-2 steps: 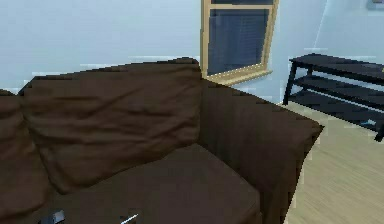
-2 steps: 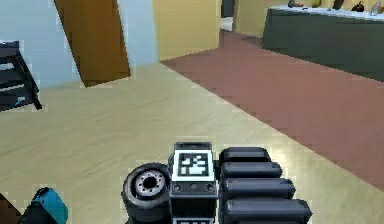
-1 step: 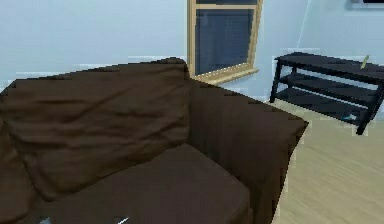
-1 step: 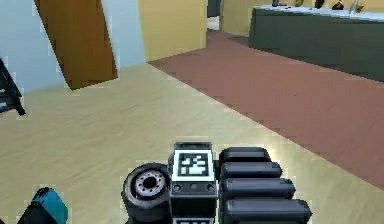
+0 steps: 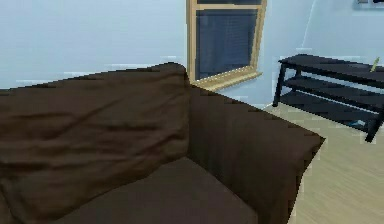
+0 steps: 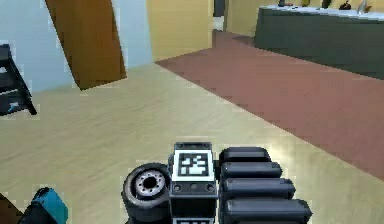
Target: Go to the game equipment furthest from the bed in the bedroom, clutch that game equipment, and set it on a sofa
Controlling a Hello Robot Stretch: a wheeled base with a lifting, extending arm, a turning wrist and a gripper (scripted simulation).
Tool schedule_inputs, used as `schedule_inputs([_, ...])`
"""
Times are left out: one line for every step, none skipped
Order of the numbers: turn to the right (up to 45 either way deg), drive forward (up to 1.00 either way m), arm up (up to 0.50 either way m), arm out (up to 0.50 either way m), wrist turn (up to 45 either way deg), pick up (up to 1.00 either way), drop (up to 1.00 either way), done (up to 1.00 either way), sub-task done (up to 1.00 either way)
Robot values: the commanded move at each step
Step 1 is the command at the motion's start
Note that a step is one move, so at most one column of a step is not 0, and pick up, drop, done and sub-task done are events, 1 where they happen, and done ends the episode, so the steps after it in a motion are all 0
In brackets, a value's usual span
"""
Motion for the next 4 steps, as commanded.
schedule_inputs([-45.0, 0.00, 0.00, 0.00, 0.0, 0.00, 0.00, 0.00, 0.00])
schedule_inputs([-39.0, 0.00, 0.00, 0.00, 0.0, 0.00, 0.00, 0.00, 0.00])
schedule_inputs([45.0, 0.00, 0.00, 0.00, 0.0, 0.00, 0.00, 0.00, 0.00])
schedule_inputs([36.0, 0.00, 0.00, 0.00, 0.0, 0.00, 0.00, 0.00, 0.00])
